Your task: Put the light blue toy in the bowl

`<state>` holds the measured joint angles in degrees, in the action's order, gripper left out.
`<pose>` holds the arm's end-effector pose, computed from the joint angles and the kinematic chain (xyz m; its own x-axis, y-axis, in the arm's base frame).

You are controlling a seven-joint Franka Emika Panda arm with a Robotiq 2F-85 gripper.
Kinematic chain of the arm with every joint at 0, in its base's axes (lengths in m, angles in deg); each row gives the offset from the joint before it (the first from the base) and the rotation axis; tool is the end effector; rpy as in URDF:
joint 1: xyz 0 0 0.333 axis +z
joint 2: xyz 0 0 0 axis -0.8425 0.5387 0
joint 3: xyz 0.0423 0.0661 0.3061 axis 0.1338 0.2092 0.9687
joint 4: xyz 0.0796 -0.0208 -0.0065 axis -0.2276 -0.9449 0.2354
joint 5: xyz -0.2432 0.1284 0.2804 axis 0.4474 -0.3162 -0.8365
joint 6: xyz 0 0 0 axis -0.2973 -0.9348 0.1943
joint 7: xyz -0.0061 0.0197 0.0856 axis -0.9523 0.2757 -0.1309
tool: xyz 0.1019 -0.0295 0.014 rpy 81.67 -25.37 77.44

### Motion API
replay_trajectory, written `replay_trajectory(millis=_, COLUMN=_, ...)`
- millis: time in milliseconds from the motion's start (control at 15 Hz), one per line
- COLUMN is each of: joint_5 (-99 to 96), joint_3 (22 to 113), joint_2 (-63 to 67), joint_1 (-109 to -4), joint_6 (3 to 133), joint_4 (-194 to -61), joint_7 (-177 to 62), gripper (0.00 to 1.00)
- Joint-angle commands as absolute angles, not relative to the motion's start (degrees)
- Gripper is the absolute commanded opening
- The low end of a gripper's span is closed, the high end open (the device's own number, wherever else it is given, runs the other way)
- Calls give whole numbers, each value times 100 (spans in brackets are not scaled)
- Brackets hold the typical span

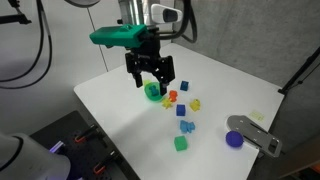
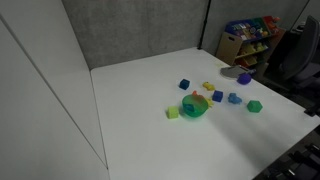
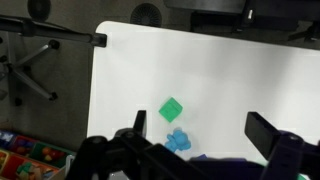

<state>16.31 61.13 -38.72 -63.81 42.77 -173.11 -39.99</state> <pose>0.3865 -0.1471 0.4633 0.9858 0.0703 -0.1522 0.1043 -0.9679 0.2287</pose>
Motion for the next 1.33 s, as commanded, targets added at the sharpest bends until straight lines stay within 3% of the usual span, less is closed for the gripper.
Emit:
replay_trajectory(millis=0, joint_5=1408, joint_3=6193, joint_2=-3193, joint_1=-6378, joint_6=4735, joint_4=-17026, joint_7=-4319, gripper=100)
replay_trajectory(millis=1267, joint_5=-1200, joint_3=6175, joint_2=211, joint_1=-6877, joint_6=7356, joint_4=-15432, joint_7=-4853, gripper=100)
